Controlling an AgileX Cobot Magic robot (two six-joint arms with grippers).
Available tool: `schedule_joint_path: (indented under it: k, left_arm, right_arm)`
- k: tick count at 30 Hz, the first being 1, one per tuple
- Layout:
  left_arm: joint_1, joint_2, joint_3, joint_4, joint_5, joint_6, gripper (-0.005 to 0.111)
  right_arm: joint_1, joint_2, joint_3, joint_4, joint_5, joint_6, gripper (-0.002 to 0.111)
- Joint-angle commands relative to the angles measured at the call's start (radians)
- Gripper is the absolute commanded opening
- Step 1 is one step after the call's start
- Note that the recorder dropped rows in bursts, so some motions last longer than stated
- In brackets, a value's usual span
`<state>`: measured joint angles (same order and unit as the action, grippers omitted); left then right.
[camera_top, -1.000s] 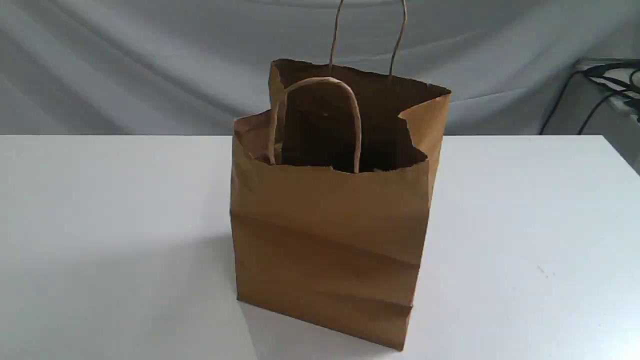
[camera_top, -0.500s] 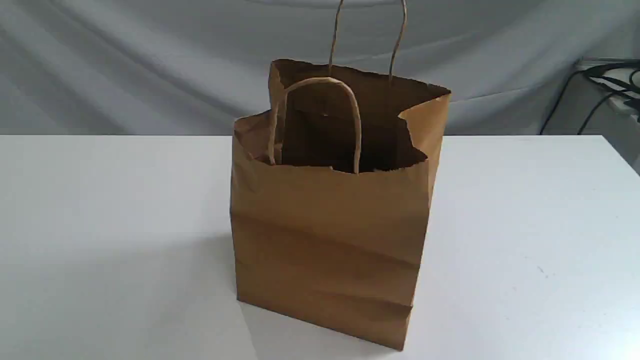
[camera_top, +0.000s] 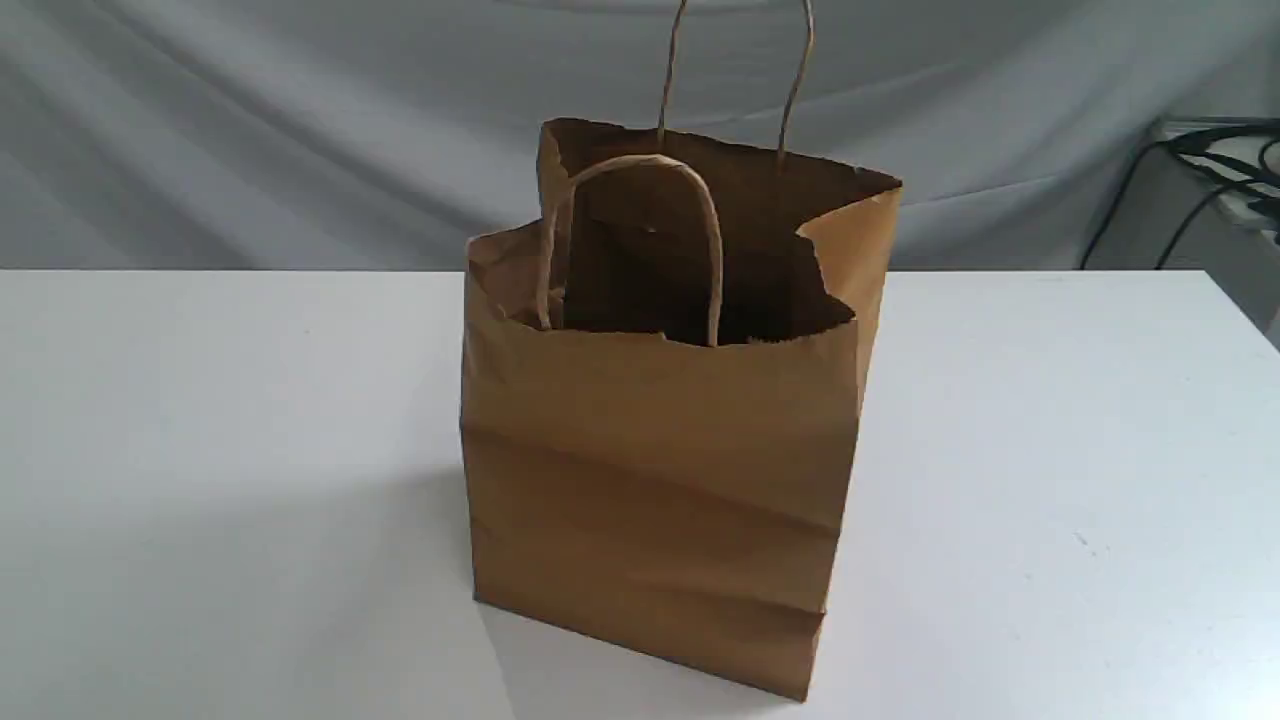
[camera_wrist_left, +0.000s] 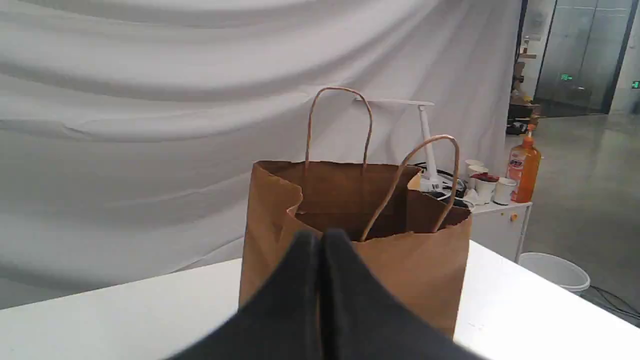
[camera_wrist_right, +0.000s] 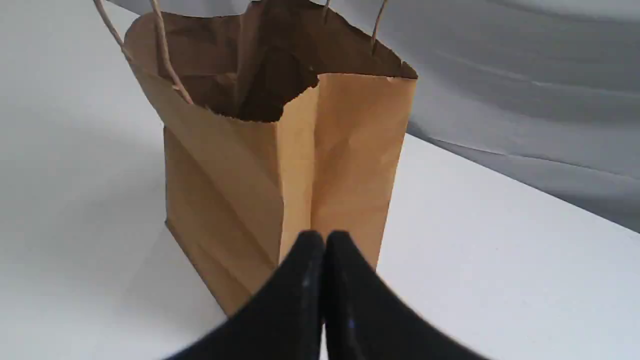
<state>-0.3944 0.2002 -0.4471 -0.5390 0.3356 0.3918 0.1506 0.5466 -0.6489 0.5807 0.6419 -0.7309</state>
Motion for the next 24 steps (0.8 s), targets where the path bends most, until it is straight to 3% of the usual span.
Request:
schedule_joint_path:
  k: [1, 9, 14, 18, 24]
  left_arm:
    - [-0.006, -0.003, 0.005, -0.002, 0.004, -0.013, 0.0]
    - [-0.006, -0.003, 0.005, -0.002, 0.004, -0.013, 0.0]
    - [-0.006, -0.003, 0.005, -0.002, 0.004, -0.013, 0.0]
    - [-0.006, -0.003, 0.005, -0.002, 0.004, -0.013, 0.0]
    - [-0.006, -0.003, 0.005, -0.002, 0.004, -0.013, 0.0]
  right_arm:
    - [0.0, -0.007, 0.003, 0.007, 0.004, 0.004, 0.0]
    - [0.0, -0.015, 0.003, 0.054, -0.02, 0.01, 0.0]
    - [-0.013, -0.105, 0.099, 0.134, -0.326, 0.01, 0.0]
    - [-0.08, -0.233, 0.273, 0.236, -0.459, -0.006, 0.0]
    - [-0.194, -0.43, 0.415, 0.238, -0.453, -0.006, 0.0]
